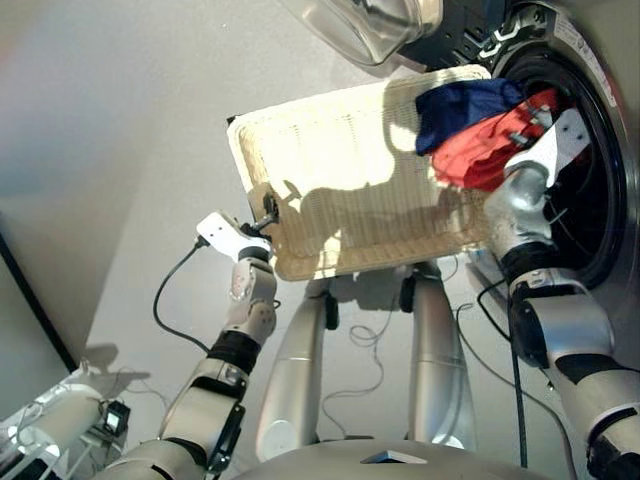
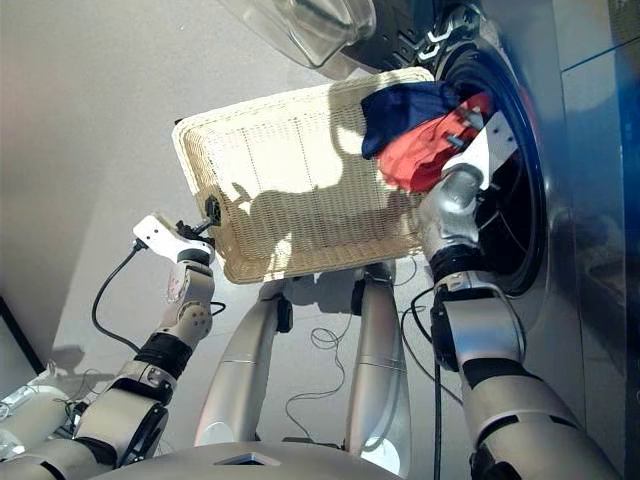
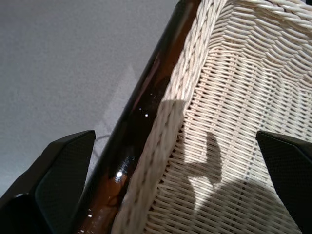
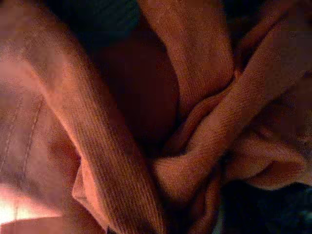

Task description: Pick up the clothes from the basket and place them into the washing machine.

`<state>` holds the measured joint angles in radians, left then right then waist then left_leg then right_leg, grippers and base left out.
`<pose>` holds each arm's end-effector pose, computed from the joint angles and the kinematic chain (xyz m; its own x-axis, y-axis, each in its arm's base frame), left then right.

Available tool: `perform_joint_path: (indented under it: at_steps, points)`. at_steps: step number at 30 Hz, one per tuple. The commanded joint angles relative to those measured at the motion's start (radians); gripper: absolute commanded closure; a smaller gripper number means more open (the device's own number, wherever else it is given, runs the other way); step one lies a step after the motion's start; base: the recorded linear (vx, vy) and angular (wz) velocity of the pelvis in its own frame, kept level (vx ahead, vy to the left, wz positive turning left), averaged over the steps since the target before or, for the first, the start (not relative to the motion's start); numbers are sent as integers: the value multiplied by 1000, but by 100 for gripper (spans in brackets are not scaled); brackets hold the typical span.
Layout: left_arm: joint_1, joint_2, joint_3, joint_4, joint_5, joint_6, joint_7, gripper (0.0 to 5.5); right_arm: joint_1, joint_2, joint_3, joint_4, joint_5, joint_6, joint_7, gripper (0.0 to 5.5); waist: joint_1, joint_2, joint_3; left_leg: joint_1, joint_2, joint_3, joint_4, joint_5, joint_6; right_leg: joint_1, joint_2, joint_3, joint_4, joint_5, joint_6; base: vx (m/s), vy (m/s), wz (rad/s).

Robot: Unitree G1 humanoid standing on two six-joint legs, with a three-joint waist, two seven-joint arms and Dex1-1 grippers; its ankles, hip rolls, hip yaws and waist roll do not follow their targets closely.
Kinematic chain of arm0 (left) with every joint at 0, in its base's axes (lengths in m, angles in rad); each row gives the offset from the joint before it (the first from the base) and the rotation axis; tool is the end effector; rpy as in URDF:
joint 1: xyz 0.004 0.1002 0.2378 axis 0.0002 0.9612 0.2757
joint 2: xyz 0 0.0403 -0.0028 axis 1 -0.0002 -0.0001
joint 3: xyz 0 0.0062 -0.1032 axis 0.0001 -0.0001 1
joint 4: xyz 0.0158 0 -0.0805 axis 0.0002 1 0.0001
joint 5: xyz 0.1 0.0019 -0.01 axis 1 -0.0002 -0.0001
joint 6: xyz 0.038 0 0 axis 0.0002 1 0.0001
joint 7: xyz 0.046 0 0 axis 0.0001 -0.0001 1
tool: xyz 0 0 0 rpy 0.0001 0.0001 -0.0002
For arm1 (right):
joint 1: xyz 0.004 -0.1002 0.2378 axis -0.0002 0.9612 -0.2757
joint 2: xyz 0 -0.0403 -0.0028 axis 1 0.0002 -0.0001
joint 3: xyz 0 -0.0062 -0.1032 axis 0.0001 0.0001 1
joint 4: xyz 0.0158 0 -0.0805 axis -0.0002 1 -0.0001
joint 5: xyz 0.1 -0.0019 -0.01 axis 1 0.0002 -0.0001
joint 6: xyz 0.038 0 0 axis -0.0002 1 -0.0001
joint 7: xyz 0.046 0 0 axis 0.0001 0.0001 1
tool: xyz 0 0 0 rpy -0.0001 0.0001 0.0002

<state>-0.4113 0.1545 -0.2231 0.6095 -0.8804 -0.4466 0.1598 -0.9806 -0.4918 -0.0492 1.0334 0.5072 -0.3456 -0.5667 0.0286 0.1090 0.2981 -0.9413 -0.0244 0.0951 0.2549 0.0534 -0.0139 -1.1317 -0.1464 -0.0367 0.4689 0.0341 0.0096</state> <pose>0.2721 0.1461 0.0387 0.9817 0.1880 0.0290 -0.1367 0.8032 -0.5798 0.3478 -0.2516 0.1808 0.6526 -0.7272 0.2129 0.6561 0.6829 0.3212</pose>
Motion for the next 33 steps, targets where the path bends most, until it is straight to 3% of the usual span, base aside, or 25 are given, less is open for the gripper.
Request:
perform_joint_path:
  at_steps: [1,6,13,14,15,17,22,25,33]
  points:
    - [59,55,10,-62,18,-54,-15,0,-133,-166,-40,-34,91,-165,-104,550,2,79,-24,-30,10,-21,165,-181,18,24,2,3,25,-68,100,1,58,-71]
    - [74,52,-7,-67,10,-51,-8,0,-175,-194,-143,-62,185,-266,-221,550,11,105,-43,-59,5,-21,192,-190,26,-11,5,21,57,-80,98,0,0,0]
    - [97,55,-9,-79,7,-52,2,0,-174,-143,-162,-94,126,-255,-302,550,13,119,-64,-99,-2,-20,226,-200,27,-42,-5,25,104,-94,92,0,0,0]
    - [100,56,-5,-80,5,-52,3,0,-170,-135,-149,-76,133,-237,-276,0,15,115,-67,-102,-2,-21,230,-201,26,-44,-6,23,109,-95,91,0,0,0]
    - [102,57,-4,-81,5,-52,2,0,-172,-138,-148,-69,143,-237,-264,0,13,115,-69,-104,-2,-21,231,-201,26,-45,-6,22,110,-96,91,0,0,0]
    - [101,64,8,-91,-3,-51,2,0,-148,-94,-90,-66,246,-218,-98,0,13,104,-67,-106,3,-18,229,-201,25,-40,-8,18,103,-91,89,0,0,0]
    - [89,69,21,-85,-28,-28,-13,0,-72,74,13,-47,411,-187,150,0,0,73,-60,-93,10,-17,220,-200,21,-16,2,7,78,-81,83,0,0,0]
    - [80,60,29,-75,-39,-16,-18,0,-29,182,38,-85,471,-189,221,0,-11,59,-57,-85,14,-19,215,-198,19,-5,8,0,68,-81,80,0,0,0]
    - [64,47,38,-43,-44,-19,-33,0,-11,265,56,-32,543,-156,311,0,-13,48,-55,-65,17,-36,186,-187,11,24,13,-17,46,-86,76,0,0,0]
